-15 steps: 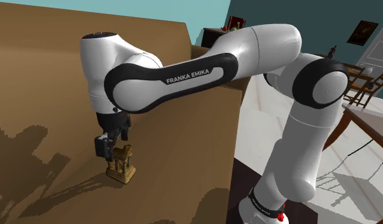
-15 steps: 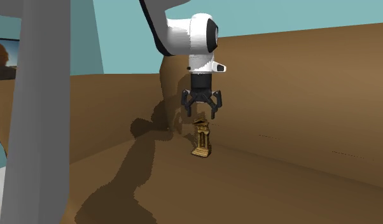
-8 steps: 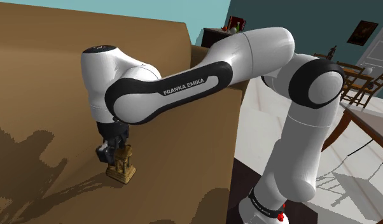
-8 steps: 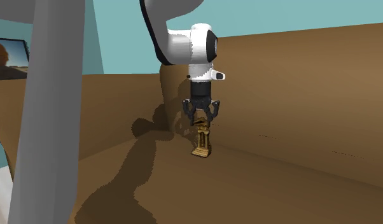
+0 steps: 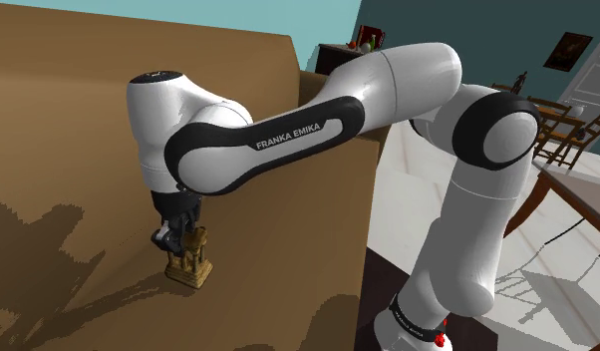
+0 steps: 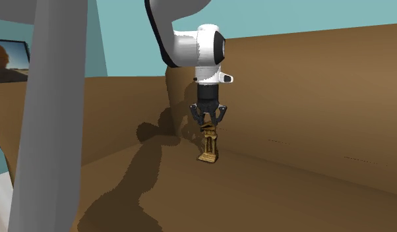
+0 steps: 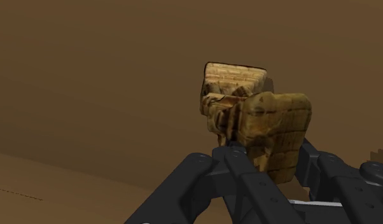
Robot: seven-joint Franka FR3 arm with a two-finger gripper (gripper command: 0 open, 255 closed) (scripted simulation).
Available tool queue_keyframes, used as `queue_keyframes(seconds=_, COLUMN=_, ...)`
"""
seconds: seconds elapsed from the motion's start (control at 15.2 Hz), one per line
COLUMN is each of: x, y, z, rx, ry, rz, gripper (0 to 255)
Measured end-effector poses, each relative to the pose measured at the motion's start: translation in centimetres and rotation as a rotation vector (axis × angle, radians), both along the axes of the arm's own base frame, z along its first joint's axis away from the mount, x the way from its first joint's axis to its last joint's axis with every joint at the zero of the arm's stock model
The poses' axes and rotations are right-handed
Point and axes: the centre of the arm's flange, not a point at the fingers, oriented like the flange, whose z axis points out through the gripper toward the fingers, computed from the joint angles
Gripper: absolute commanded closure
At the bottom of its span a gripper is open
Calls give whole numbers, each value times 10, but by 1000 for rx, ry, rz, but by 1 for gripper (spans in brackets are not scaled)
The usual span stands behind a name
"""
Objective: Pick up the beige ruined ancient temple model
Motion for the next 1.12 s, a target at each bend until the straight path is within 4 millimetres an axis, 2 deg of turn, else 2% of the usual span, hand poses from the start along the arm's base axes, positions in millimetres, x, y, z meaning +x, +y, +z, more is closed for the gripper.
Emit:
queue_keyframes(seconds=0.13, x=0, y=-1, z=2, rx=-1, ry=1, rz=0, gripper=255)
queue_keyframes(seconds=0.33, x=1, y=-1, z=14, rx=-2, ry=2, rz=-1, gripper=255)
queue_keyframes(seconds=1.12, x=1, y=-1, z=75, rx=-2, ry=2, rz=-1, gripper=255)
